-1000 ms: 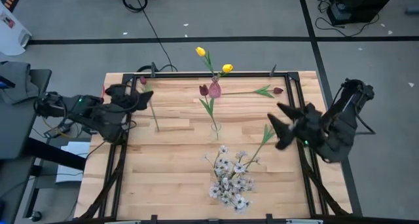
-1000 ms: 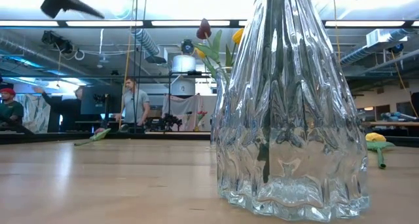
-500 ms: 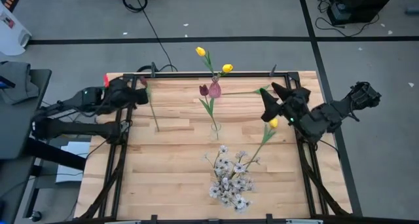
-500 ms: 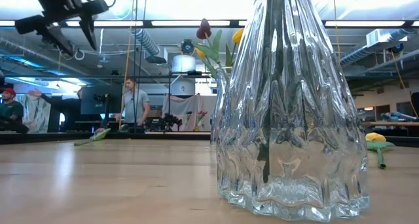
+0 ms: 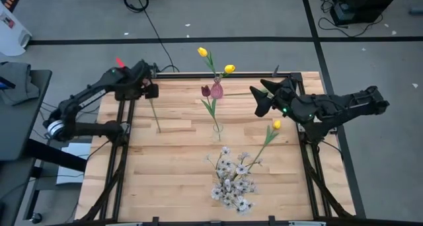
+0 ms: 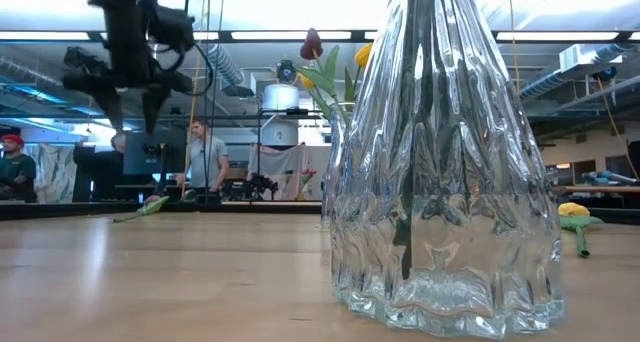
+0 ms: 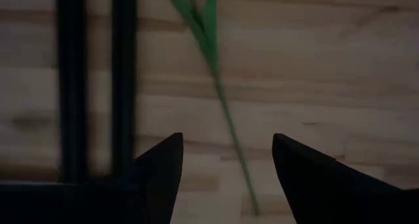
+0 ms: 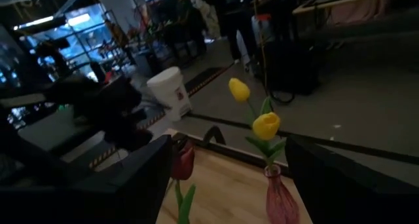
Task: Sort flowers into vase by color
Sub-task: Put the left red flower into the top transparent vase
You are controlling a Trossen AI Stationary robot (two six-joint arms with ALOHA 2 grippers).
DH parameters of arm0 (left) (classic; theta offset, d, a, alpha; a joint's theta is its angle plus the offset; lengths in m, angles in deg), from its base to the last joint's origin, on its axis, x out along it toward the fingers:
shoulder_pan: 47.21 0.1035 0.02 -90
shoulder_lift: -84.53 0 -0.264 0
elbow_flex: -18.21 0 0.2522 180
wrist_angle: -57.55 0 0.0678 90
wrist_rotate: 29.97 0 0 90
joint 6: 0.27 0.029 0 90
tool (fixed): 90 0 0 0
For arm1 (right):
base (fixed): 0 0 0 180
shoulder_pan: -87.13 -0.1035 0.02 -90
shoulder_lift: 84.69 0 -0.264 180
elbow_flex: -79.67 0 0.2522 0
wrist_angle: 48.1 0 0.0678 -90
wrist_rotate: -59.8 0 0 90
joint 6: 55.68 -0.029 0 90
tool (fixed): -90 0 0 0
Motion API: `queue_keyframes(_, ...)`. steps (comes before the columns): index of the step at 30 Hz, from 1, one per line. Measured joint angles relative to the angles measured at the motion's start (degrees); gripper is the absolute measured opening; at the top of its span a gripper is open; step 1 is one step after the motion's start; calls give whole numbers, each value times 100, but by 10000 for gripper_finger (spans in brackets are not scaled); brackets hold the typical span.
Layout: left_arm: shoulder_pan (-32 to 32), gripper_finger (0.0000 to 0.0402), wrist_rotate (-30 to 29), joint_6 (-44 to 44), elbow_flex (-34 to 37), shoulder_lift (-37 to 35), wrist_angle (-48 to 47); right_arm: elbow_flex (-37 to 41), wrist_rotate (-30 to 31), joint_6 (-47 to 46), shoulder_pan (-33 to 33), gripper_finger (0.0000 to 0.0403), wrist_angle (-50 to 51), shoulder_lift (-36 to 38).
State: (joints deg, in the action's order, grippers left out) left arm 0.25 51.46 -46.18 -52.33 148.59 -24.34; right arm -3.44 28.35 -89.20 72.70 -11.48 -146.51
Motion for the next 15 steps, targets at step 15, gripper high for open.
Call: queue_keyframes(15, 1308, 239, 825, 484, -1, 1727, 1162, 0, -1304, 516, 862, 306, 137, 31)
